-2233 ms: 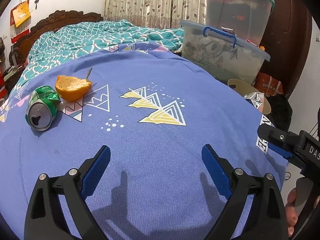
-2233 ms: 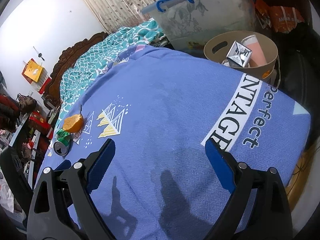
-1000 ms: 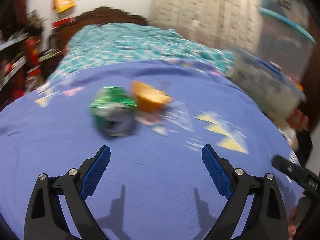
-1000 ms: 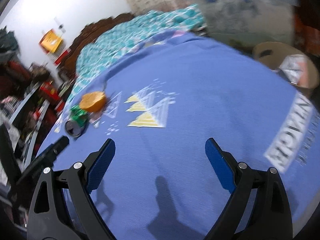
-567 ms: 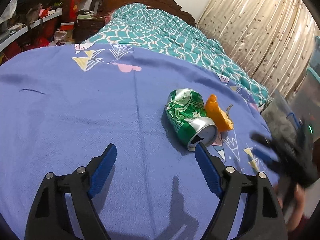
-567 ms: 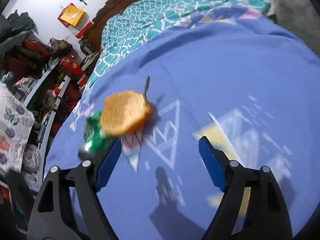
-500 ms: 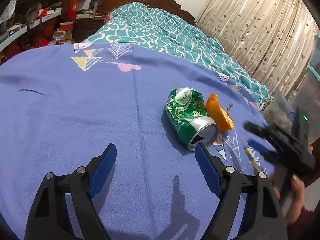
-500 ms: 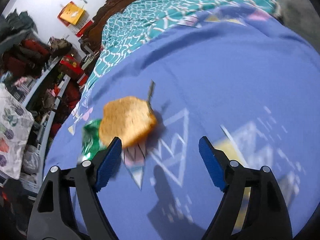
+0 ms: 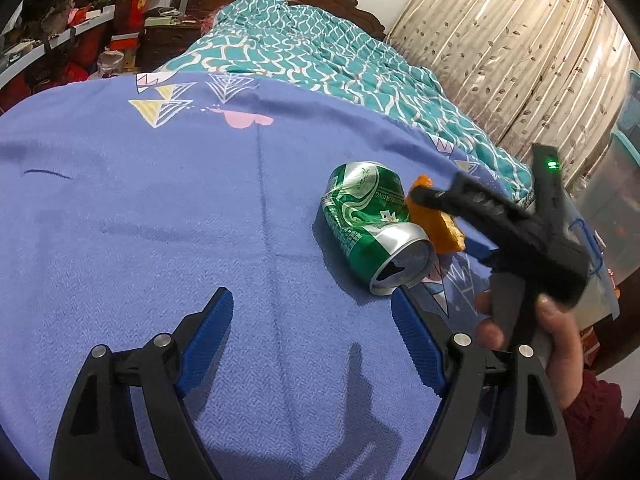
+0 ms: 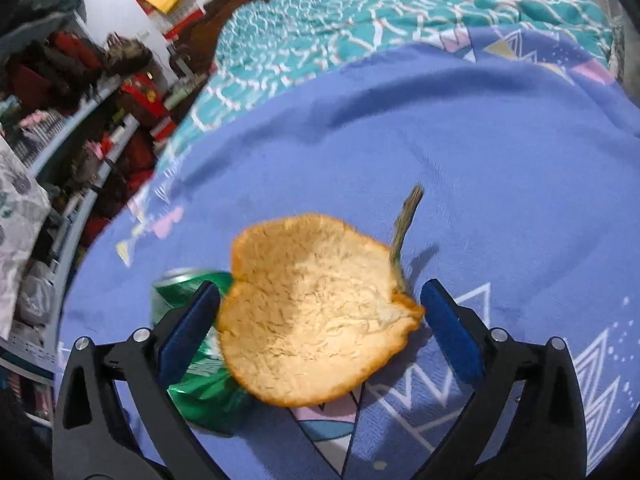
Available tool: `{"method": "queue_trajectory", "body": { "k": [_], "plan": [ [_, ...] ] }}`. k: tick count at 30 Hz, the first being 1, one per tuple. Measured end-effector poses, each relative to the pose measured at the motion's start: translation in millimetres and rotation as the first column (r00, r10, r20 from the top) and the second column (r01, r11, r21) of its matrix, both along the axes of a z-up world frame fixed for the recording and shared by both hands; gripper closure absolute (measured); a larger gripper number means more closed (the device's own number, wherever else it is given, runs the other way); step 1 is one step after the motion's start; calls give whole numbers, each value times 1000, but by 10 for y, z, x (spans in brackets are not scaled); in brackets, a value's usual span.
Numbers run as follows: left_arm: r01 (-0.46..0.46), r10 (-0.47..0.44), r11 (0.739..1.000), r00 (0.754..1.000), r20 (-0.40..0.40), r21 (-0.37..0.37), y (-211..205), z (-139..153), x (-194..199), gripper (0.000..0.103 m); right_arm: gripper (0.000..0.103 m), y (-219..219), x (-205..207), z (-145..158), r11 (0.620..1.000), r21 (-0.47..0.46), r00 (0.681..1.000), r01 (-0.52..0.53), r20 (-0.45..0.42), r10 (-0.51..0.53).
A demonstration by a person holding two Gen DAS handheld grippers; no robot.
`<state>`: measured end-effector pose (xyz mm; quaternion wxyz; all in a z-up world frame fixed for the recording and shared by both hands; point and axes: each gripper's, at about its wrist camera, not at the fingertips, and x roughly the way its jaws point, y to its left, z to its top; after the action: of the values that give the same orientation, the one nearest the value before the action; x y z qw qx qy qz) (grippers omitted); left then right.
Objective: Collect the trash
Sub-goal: 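Grasp the orange peel half with right tool while left tool grasps the green can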
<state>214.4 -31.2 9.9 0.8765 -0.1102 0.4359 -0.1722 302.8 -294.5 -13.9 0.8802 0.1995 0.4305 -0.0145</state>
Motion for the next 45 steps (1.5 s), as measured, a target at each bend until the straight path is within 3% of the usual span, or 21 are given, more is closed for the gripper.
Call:
{"method": "queue_trajectory", "body": {
  "k": [3, 4, 8, 11, 17, 22, 29, 34, 37, 39, 41, 43, 45],
  "plan": [
    [-2, 2, 1000, 1000, -5, -3, 9, -6, 5, 26, 7, 23, 9, -19, 999, -43, 1000, -16, 3, 16],
    [-2, 2, 1000, 1000, -4, -2, 5, -5, 6, 26, 21, 12, -8, -13, 999, -37, 1000, -28, 7, 28],
    [-4, 4, 1000, 1000, 1, 2, -4, 4, 11, 26, 47, 52, -14, 101, 995, -72, 997, -75, 10, 76],
    [-18, 18, 1000, 1000, -1, -16, 54, 6, 25, 26, 57, 199, -45, 158, 982, -100, 987, -160, 2, 161],
    [-97, 97, 993, 995, -15, -66, 311, 20, 100, 26, 58, 615, -363, 215, 929, -205, 949, -310, 0, 316],
    [-138, 137, 985, 990, -25, -103, 474, 51, 147, 26, 59, 806, -768, 240, 896, -205, 916, -394, -3, 402],
    [-135, 134, 980, 991, -13, -144, 527, 150, 155, 25, 59, 283, -1379, 246, 968, -61, 968, -244, 38, 247],
    [-132, 131, 970, 991, -19, -206, 557, 338, 388, 17, 59, -142, -1745, 117, 987, 38, 987, -155, 43, 154],
    [-84, 76, 982, 996, -54, -170, 449, 358, 732, 15, 59, -332, -1880, 72, 987, 114, 993, -109, 54, 104],
    [-46, 30, 989, 993, -111, -142, 348, 260, 927, 20, 59, -406, -1949, 50, 986, 142, 995, -92, 63, 84],
    [20, -44, 989, 986, -161, -148, 228, 136, 1003, 40, 59, -438, -1987, 32, 983, 162, 995, -86, 72, 75],
    [83, -108, 988, 975, -194, -134, 78, 25, 966, 47, 59, -467, -1994, 16, 981, 176, 994, -86, 77, 73],
    [126, -149, 985, 967, -208, -122, -56, -42, 882, 46, 59, -502, -2004, -1, 977, 196, 994, -85, 79, 70]
  ]
}}
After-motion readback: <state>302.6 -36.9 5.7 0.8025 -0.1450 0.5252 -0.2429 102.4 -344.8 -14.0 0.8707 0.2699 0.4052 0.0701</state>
